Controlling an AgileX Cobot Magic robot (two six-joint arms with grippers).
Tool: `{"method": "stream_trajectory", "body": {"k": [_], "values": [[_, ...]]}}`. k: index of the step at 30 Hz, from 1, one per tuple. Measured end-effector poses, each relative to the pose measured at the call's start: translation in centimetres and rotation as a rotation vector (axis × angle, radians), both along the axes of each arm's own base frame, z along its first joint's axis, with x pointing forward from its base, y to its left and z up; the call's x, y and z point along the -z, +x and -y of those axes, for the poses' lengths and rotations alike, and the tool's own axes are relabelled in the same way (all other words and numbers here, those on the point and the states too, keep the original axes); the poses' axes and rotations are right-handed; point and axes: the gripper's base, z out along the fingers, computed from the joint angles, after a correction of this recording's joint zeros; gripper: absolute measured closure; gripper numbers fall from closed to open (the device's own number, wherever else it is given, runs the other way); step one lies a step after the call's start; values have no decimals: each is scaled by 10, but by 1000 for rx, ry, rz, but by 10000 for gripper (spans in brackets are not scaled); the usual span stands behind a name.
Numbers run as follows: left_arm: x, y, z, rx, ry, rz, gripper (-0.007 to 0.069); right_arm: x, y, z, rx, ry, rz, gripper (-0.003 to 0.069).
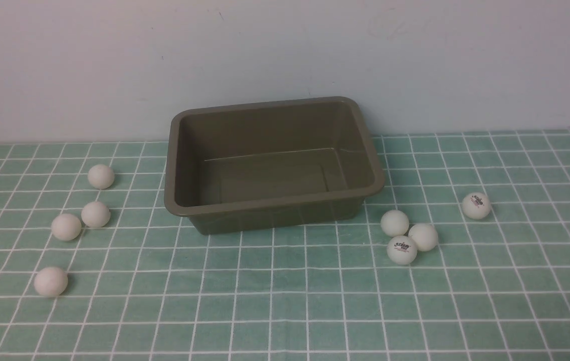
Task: Put the table tennis balls in the box on the green coffee tablecloth.
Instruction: 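Reach for and grasp a ping pong ball on the table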
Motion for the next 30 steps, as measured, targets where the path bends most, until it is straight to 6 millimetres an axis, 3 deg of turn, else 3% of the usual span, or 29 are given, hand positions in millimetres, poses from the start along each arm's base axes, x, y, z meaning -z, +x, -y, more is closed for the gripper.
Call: {"method": "stream_trajectory", "body": {"k": [8, 19, 30], "values": [[0, 0, 0, 0, 0, 0, 629, -3, 1, 1, 18, 11, 48, 672], [0, 0, 0, 0, 0, 0, 629, -20, 2, 7, 97, 265, 243, 672], [0, 0, 0, 0, 0, 0, 629, -28, 1, 12, 145, 161, 338, 672]]}}
